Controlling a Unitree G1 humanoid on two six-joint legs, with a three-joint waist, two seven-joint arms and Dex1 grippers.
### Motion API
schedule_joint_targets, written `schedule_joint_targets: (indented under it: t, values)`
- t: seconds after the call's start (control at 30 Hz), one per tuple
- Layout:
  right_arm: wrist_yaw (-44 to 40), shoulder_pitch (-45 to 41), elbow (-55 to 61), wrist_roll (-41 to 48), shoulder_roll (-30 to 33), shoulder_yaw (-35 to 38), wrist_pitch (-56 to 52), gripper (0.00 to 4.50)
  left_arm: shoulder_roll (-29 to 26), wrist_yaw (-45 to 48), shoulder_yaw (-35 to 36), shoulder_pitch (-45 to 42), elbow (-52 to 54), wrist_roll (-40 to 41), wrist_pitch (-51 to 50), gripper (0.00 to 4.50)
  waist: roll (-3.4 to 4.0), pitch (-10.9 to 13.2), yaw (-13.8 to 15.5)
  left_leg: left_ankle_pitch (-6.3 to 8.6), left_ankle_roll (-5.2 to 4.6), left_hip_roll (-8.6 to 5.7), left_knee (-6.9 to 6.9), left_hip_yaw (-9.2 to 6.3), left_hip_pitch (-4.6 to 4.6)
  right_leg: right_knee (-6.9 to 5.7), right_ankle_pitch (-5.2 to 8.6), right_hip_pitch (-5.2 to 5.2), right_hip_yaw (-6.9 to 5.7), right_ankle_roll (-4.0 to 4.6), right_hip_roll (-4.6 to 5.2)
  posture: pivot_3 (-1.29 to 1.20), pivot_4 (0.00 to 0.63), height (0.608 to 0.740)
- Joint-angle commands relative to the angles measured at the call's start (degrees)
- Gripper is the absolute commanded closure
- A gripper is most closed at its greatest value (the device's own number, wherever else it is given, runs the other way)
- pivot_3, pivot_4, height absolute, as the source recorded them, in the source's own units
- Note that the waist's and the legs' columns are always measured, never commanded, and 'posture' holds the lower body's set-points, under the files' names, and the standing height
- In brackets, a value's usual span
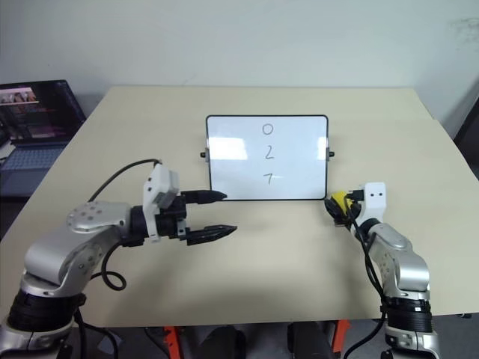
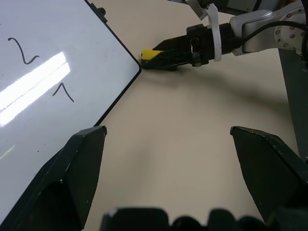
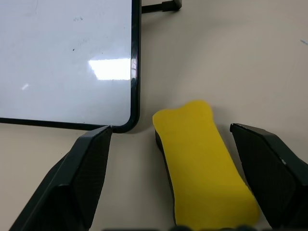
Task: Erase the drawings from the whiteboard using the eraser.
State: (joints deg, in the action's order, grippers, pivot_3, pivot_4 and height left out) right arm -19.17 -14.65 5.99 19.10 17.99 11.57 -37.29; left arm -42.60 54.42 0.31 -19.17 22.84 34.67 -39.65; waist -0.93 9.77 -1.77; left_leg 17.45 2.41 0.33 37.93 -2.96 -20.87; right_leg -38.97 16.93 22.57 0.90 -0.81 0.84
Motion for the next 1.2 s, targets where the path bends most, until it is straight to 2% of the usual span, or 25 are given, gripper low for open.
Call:
schedule_joint_targets:
  t: [0.03, 0.83, 0.93, 1.17, 1.2]
  values:
    - [-0.5, -0.8, 0.3, -0.1, 0.7, -0.2, 1.6, 0.21, -1.0, 0.0, 0.8, -0.3, 2.4, 0.3, 0.2, 0.00, 0.00, 0.0, 0.0, 0.00, 0.00, 0.00, 0.00, 0.00, 0.00, 0.00, 0.00, 0.00, 0.00, 0.00, 0.00, 0.00, 0.150, 0.740]
    - [-0.1, -1.5, -3.0, -0.4, 1.3, 0.0, 4.2, 0.21, -0.9, -0.3, 0.6, -0.7, 2.3, 0.1, 0.4, 0.00, 0.00, 0.0, 0.0, 0.00, 0.00, 0.00, 0.01, 0.01, 0.00, -0.01, 0.00, 0.00, 0.01, 0.00, 0.00, 0.00, 0.150, 0.740]
    - [0.0, -1.4, -3.0, -0.3, 1.3, 0.0, 4.4, 0.75, -0.9, -0.3, 0.6, -0.7, 2.3, 0.1, 0.4, 0.00, 0.00, 0.0, 0.0, 0.00, 0.00, 0.00, 0.01, 0.01, 0.00, -0.01, 0.00, 0.00, 0.00, 0.00, 0.00, 0.00, 0.150, 0.740]
    - [0.1, -1.5, -3.2, -0.2, 1.4, 0.1, 4.6, 3.17, -0.8, -0.4, 0.7, -0.8, 2.2, -0.1, 0.6, 0.00, 0.00, 0.0, 0.0, 0.00, 0.00, 0.00, 0.02, 0.00, 0.00, -0.01, 0.00, 0.00, 0.00, 0.00, 0.00, 0.00, 0.150, 0.740]
    - [0.0, -1.5, -3.2, -0.1, 1.4, 0.2, 4.7, 3.27, -0.8, -0.4, 0.6, -0.9, 2.1, -0.1, 0.7, 0.00, 0.00, 0.0, 0.0, 0.00, 0.00, 0.00, 0.02, 0.01, 0.00, -0.01, 0.00, 0.00, 0.00, 0.00, 0.00, 0.00, 0.150, 0.740]
